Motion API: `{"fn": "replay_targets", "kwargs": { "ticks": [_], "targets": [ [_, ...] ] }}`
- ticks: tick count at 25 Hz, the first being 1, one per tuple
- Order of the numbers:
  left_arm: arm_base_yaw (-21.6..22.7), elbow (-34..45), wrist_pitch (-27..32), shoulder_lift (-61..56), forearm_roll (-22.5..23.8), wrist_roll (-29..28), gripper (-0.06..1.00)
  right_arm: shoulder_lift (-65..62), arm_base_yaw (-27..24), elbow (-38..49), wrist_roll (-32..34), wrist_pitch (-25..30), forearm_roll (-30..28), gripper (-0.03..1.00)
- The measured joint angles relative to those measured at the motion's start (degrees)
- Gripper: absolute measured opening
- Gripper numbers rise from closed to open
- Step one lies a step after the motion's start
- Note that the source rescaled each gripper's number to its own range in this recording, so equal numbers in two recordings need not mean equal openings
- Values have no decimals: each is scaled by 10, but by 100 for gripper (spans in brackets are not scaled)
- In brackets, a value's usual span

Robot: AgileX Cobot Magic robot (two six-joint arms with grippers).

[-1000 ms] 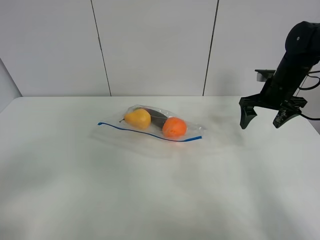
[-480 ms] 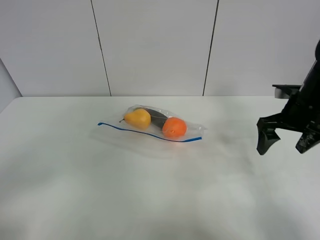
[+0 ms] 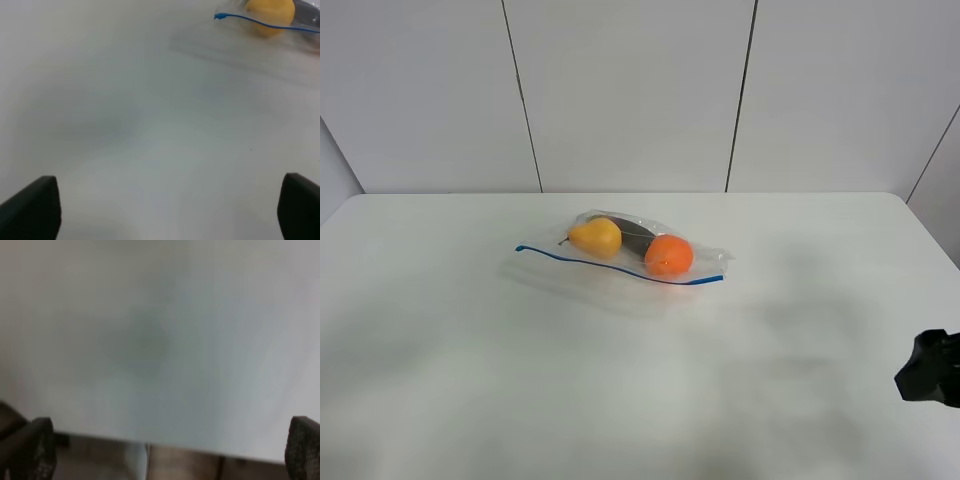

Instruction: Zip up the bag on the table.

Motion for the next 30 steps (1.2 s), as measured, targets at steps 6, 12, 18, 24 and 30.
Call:
{"fn": "replay_targets", "kwargs": {
  "ticks": [6,12,18,24,30],
  "targets": [
    [0,0,0,0,0,0,100,-207,0,60,0,-15,-1,99],
    [0,0,0,0,0,0,100,-349,0,63,0,-15,-2,99],
    [0,0,0,0,0,0,100,-471,0,63,1,-15,-2,99],
    [0,0,0,0,0,0,100,-484,0,65,1,-14,-6,99],
    [0,0,0,0,0,0,100,-484,0,65,2,-12,-8,99]
  ]
}}
